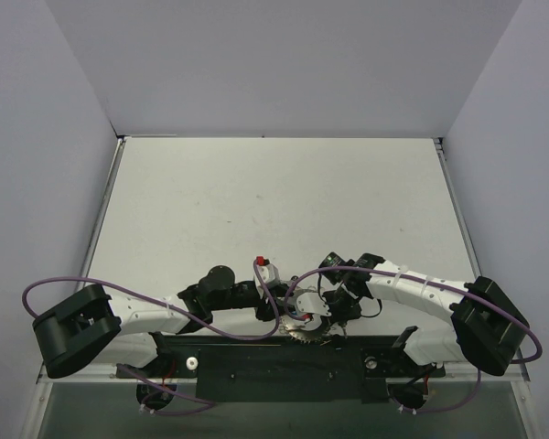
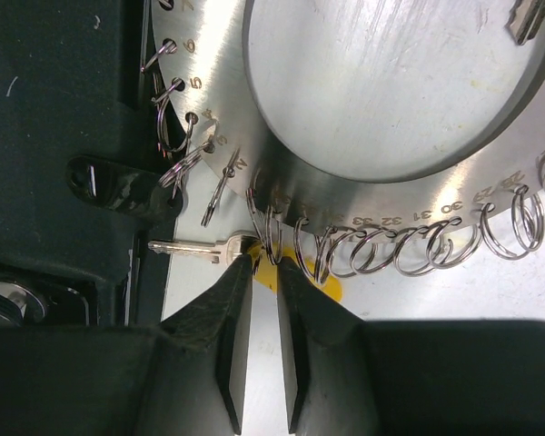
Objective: Put the keys on the keyring
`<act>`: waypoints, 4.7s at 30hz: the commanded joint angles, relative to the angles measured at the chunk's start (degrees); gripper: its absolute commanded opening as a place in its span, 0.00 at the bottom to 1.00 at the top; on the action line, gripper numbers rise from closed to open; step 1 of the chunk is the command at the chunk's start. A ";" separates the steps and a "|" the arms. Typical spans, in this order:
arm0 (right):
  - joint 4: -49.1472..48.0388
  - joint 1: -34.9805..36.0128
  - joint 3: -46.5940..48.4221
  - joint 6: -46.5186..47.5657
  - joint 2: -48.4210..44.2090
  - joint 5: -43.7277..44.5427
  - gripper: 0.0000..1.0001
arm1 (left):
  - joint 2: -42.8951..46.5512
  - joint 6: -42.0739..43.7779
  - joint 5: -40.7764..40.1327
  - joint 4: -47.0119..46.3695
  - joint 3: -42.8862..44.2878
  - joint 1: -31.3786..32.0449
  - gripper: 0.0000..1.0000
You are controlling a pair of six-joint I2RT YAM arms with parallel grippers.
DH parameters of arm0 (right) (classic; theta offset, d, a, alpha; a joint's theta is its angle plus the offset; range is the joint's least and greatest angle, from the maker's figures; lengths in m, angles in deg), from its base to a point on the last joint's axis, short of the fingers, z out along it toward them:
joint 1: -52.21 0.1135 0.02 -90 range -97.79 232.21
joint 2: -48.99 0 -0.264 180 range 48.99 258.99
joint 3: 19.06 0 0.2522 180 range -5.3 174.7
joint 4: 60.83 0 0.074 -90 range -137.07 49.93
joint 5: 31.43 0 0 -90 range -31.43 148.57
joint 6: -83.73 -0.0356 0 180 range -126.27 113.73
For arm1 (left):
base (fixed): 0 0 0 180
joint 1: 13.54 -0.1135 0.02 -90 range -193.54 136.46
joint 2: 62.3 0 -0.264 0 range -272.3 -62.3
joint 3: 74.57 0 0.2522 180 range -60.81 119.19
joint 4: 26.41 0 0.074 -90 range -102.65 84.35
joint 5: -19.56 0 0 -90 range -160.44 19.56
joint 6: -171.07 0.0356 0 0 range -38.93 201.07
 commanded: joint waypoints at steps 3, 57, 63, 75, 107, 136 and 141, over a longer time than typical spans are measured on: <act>2.97 0.46 0.20 -0.73 0.65 -0.11 0.08 | 1.56 0.54 -0.35 -2.60 -0.12 0.30 0.52; 2.71 2.66 1.34 -3.19 0.82 1.47 0.16 | 4.46 0.54 -2.11 -1.72 -1.87 0.30 0.52; 2.80 2.74 1.60 -3.55 0.73 1.12 0.06 | 4.55 0.63 -2.29 -1.72 -2.05 0.30 0.52; 10.53 1.25 6.00 -1.18 -0.85 -0.73 0.00 | 4.64 1.06 -2.11 -1.64 -1.96 0.30 0.52; 21.08 -5.69 22.08 -0.21 -1.90 -6.70 0.00 | -13.11 0.28 6.68 -8.76 12.27 0.30 0.40; 18.27 -11.23 19.97 -2.40 -2.69 -13.99 0.00 | -27.36 -7.55 8.35 -29.58 9.90 0.12 0.39; 20.28 -12.46 23.13 -2.23 -1.73 -14.87 0.00 | -23.50 -6.06 4.93 -30.20 7.44 -1.45 0.39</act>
